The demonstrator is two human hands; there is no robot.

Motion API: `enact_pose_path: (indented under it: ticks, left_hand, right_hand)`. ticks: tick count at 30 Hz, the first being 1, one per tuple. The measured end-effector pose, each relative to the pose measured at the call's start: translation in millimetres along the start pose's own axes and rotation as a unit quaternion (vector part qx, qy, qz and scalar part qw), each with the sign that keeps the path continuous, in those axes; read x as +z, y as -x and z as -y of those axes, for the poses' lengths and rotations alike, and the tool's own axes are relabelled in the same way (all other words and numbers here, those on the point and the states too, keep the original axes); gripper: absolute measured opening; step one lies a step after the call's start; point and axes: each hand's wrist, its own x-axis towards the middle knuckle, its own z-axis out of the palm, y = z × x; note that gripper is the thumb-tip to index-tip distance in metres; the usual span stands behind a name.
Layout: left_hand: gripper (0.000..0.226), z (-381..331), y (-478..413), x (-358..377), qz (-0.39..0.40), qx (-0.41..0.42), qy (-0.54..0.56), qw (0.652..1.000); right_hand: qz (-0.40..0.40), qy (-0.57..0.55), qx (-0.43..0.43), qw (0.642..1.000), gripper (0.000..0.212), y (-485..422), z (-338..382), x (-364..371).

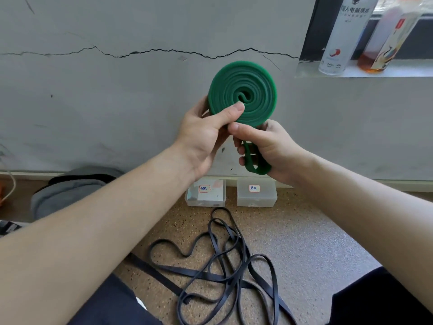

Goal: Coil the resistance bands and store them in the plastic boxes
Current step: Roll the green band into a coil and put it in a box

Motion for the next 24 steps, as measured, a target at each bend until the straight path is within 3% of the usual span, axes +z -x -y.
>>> enact_pose_path:
  ticks: [7, 13, 19, 24]
  left_hand:
    - [0.027, -16.5, -5.3, -20.6, 0.017, -0.015, -0.076, 0.997]
    - [0.021, -25.6, -7.9, -32.5, 0.005, -0.009, -0.093, 0.996]
    - [0.021, -26.9, -8.0, -33.1, 0.041, -0.02, -0.144, 0.988]
    - [0.044, -23.6, -6.1, -34.4, 0.081, 0.002, -0.234, 0.969]
  right_hand:
    - [0.064, 0.043, 0.055, 0.996, 0.031, 3.2, 9.7, -9.6]
    - [0.03, 0.077, 0.051, 0.995, 0.047, 4.0, 16.9, -41.4]
    - [0.024, 0.107, 0.065, 0.992, 0.031, 0.6, 19.6, -54.3]
    - [0.047, 0.104, 0.086, 0.99, 0.074, 1.3, 17.9, -60.7]
